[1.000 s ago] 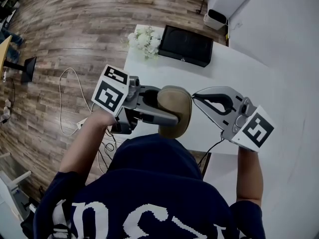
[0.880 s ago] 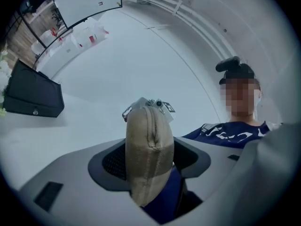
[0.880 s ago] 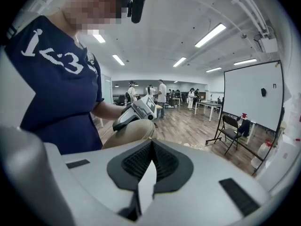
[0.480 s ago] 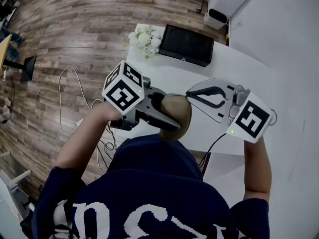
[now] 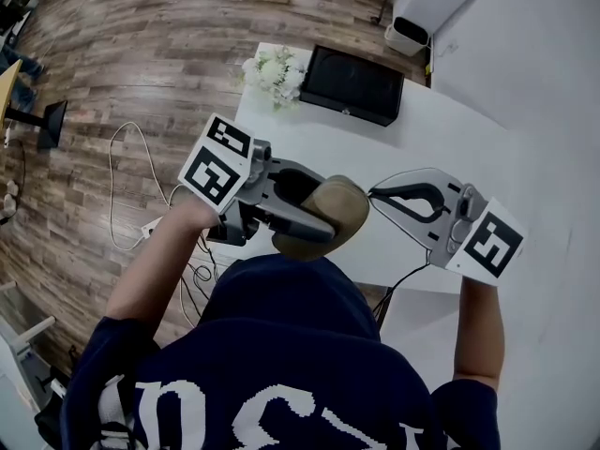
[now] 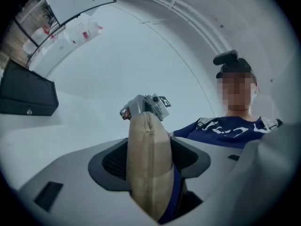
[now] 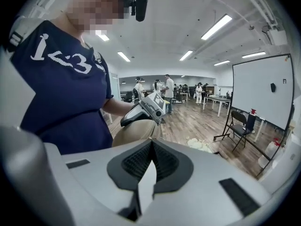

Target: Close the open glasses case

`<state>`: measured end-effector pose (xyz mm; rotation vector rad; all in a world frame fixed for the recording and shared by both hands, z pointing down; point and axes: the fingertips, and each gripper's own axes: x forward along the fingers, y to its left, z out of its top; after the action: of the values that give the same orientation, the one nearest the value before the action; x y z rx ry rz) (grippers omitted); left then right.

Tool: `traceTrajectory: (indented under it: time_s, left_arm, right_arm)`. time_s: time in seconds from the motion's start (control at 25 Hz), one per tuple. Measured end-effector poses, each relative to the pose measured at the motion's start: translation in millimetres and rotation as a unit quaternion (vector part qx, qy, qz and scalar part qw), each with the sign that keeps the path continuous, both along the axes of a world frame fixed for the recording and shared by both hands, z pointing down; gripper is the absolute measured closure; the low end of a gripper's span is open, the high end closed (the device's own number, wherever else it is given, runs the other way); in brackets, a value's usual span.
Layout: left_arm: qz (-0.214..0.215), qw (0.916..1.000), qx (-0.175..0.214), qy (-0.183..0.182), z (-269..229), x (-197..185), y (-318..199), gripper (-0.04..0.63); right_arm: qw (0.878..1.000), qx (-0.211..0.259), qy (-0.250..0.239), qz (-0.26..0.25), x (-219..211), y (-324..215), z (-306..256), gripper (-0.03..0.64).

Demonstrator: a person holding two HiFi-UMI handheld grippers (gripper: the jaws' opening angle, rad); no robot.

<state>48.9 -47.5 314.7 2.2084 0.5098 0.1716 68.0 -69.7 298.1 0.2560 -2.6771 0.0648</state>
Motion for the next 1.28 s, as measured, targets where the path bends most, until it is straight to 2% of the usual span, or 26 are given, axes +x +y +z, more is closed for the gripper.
traceTrajectory:
  time_s: [0.12,0.28,0.36,0.44,0.56,0.64,0.68,0.76,0.8,0.88,0.96,1.08,1.12,1.2,1.28]
  left_arm:
    - [0.047,0.9985,-0.022,-0.018,3.4,1.3,12.6,0.324]
    - [0.123,0.9907,-0.01,-0.057,16.9,14.3,38.7,0.325]
    - [0.139,0.9882,-0.007,-0.065,22.3,17.8,44.8,0.325]
    - [0.129,0.9896,-0.006,-0.063,23.5,16.0,41.3,0.325]
    - [0.104,0.9922,0.009,-0.067,29.2,11.6,33.9,0.324]
    - [0.072,0.9952,0.014,-0.064,33.0,9.0,23.4,0.322]
    - [0.047,0.9973,0.01,-0.056,31.9,7.3,14.9,0.322]
    - [-0.019,0.9994,-0.005,-0.029,26.0,2.4,-9.9,0.321]
    - [-0.057,0.9982,-0.014,-0.014,23.3,-1.0,-24.9,0.321]
    - [-0.127,0.9913,-0.031,0.015,21.0,-9.0,-52.3,0.321]
    - [-0.176,0.9824,-0.048,0.041,21.1,-14.6,-70.0,0.321]
    - [-0.216,0.9727,-0.061,0.061,26.2,-15.3,-80.5,0.321]
    - [-0.223,0.971,-0.063,0.061,30.1,-14.9,-81.4,0.321]
    - [-0.231,0.9688,-0.071,0.055,42.0,-14.0,-81.7,0.321]
    - [-0.231,0.9682,-0.085,0.043,58.4,-13.2,-80.4,0.321]
  right_arm:
    - [0.999,0.002,0.042,-0.023,-1.3,6.9,5.6,0.594]
    - [0.994,0.007,0.088,-0.065,-12.3,11.0,12.8,0.594]
    - [0.991,0.018,0.099,-0.085,-19.8,9.7,15.1,0.594]
    - [0.992,0.011,0.088,-0.088,-22.6,7.2,15.1,0.594]
    - [0.996,-0.052,0.048,-0.052,-22.3,1.4,18.6,0.594]
    - [0.996,-0.087,-0.023,-0.009,-19.4,-9.1,15.1,0.588]
    - [0.992,-0.106,-0.073,0.016,-15.8,-14.3,11.5,0.557]
    - [0.973,-0.154,-0.162,0.065,-8.3,-20.3,9.7,0.421]
    - [0.962,-0.173,-0.189,0.089,-6.5,-21.3,14.1,0.383]
    - [0.946,-0.195,-0.222,0.136,-7.5,-21.7,31.7,0.358]
    - [0.927,-0.223,-0.246,0.172,-13.3,-21.3,52.6,0.347]
    - [0.891,-0.287,-0.293,0.194,-19.8,-23.1,72.7,0.344]
    - [0.883,-0.301,-0.302,0.194,-19.7,-24.0,77.9,0.345]
    - [0.877,-0.319,-0.306,0.19,-18.2,-25.0,89.9,0.344]
    - [0.876,-0.33,-0.296,0.189,-16.8,-23.7,104.1,0.344]
